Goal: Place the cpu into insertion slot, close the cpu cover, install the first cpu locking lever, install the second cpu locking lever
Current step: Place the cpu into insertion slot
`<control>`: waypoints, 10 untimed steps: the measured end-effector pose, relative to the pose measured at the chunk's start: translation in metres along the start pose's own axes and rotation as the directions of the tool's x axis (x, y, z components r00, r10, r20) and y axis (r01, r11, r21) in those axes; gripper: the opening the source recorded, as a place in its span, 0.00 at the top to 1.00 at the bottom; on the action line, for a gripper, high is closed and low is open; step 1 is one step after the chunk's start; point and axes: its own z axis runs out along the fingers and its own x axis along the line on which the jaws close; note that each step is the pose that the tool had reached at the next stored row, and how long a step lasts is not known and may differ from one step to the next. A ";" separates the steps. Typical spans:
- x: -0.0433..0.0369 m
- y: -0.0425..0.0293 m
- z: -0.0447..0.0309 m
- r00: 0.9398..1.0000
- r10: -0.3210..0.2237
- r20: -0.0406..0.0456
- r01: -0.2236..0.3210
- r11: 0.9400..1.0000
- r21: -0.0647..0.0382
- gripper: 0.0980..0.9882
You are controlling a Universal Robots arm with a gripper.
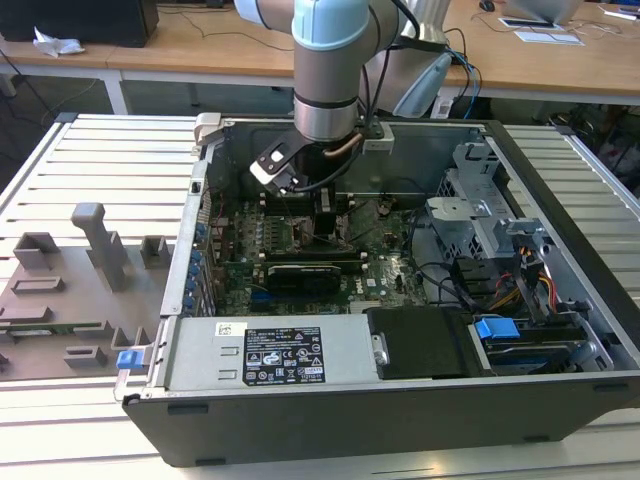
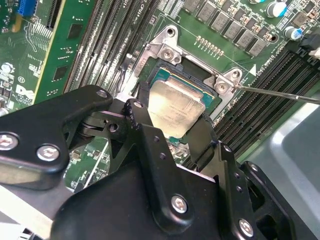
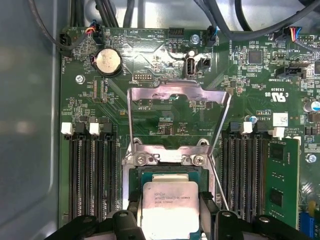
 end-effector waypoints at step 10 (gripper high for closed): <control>0.0001 0.0010 0.0022 1.000 0.000 0.000 0.000 1.000 0.000 0.50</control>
